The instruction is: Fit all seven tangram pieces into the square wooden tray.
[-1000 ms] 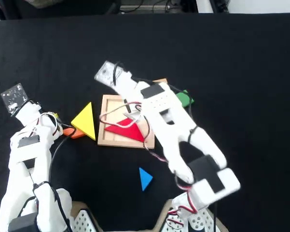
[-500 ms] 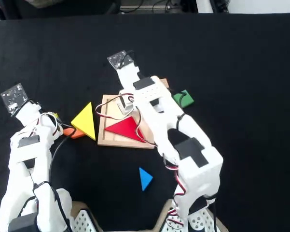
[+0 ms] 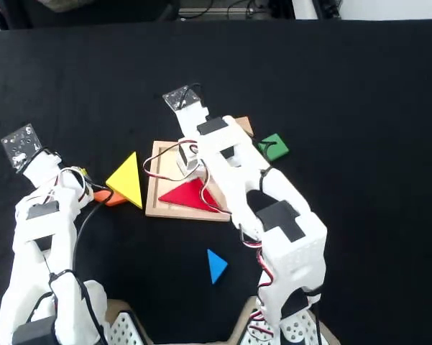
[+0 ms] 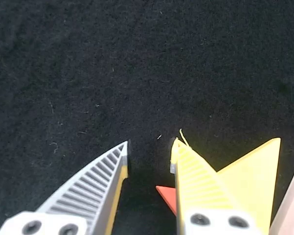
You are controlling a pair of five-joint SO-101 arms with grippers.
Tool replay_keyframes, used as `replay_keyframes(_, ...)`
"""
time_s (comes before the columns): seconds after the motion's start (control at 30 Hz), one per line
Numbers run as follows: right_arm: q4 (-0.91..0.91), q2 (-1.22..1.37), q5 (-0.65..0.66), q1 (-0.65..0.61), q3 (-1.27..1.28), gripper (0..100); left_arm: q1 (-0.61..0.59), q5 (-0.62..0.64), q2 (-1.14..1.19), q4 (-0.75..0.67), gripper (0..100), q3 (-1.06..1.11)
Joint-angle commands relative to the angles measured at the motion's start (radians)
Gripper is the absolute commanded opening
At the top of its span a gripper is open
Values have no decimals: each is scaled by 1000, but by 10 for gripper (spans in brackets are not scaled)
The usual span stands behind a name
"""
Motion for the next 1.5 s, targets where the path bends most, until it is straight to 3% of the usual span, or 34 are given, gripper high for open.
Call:
replay_keyframes(0.0, 49, -8, 32, 2, -58, 11, 1, 5, -3, -21, 155, -18)
replay_keyframes(0.57, 101, -10, 58, -129, -59, 11, 1, 5, -3, -21, 155, -18)
replay_keyframes(0.9, 163, -177, 68, -38, -122, 13, 1, 5, -3, -21, 155, -18)
replay_keyframes(1.2, 163, -22, 91, 140, -131, 12, 1, 5, -3, -21, 155, -16)
replay_keyframes(1.47, 149, 76, 153, 152, -246, 12, 1, 5, -3, -21, 155, -16)
